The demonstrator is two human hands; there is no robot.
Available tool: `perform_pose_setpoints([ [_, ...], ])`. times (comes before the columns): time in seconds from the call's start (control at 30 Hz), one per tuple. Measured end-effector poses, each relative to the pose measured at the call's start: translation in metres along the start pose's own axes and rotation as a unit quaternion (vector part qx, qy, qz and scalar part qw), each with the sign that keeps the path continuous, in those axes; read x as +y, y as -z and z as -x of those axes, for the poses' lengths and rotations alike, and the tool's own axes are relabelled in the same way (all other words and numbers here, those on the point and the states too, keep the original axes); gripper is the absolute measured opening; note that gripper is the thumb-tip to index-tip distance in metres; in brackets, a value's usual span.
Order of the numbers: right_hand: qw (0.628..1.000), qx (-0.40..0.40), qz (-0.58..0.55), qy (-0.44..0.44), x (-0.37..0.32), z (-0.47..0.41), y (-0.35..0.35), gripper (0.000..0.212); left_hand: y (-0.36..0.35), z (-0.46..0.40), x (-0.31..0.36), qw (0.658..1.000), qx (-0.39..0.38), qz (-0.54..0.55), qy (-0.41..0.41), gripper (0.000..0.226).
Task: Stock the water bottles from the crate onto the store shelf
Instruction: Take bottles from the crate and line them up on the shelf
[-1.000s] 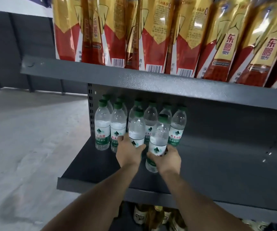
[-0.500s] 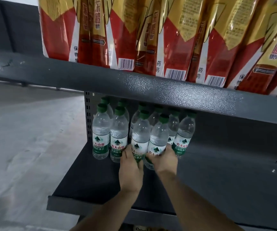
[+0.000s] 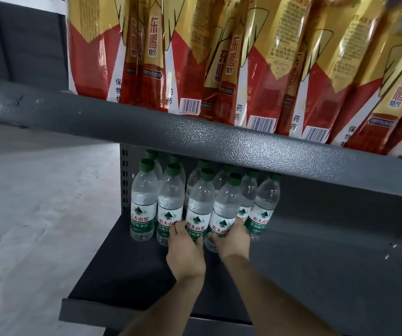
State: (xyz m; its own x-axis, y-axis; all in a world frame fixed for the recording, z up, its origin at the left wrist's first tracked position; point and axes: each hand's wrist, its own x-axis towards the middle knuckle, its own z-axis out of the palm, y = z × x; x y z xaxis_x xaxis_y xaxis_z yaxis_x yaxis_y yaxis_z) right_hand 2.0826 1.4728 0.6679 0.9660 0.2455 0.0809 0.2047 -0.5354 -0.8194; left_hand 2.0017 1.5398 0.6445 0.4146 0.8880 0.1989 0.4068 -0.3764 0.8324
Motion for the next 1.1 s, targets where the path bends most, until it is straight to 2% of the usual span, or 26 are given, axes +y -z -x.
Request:
perform_pose_setpoints([
  [0.17,1.000,-0.013,-0.012,-0.004,0.004,0.017,0.002,0.071,0.002,0.002,-0.003,1.000,-0.007,-0.009,-0.005,0.054],
  [0.27,1.000,-0.011,-0.006,0.014,0.016,0.033,0.015,0.066,0.008,0.009,-0.004,1.000,-0.007,-0.015,-0.010,0.050],
  [0.37,0.999,-0.012,0.036,0.018,0.030,0.049,0.038,0.071,0.014,0.024,-0.003,0.999,-0.022,-0.023,-0.011,0.032],
  [0.53,0.997,-0.015,0.075,-0.008,0.050,0.080,0.083,0.064,0.028,0.061,0.004,0.996,-0.078,-0.046,-0.020,0.010],
  [0.67,0.997,-0.020,0.073,-0.002,0.069,0.113,0.122,0.057,0.042,0.106,0.016,0.985,-0.138,-0.098,-0.046,0.012],
  [0.87,0.998,-0.017,0.050,0.019,0.106,0.174,0.181,0.048,0.063,0.200,0.036,0.982,-0.138,-0.109,-0.063,0.012],
  [1.0,0.998,-0.037,0.056,0.012,0.141,0.216,0.214,0.051,0.073,0.266,0.042,0.977,-0.157,-0.127,-0.062,0.019],
  [1.1,0.997,-0.049,0.055,-0.004,0.168,0.244,0.233,0.060,0.074,0.311,0.040,0.975,-0.166,-0.136,-0.058,0.015],
])
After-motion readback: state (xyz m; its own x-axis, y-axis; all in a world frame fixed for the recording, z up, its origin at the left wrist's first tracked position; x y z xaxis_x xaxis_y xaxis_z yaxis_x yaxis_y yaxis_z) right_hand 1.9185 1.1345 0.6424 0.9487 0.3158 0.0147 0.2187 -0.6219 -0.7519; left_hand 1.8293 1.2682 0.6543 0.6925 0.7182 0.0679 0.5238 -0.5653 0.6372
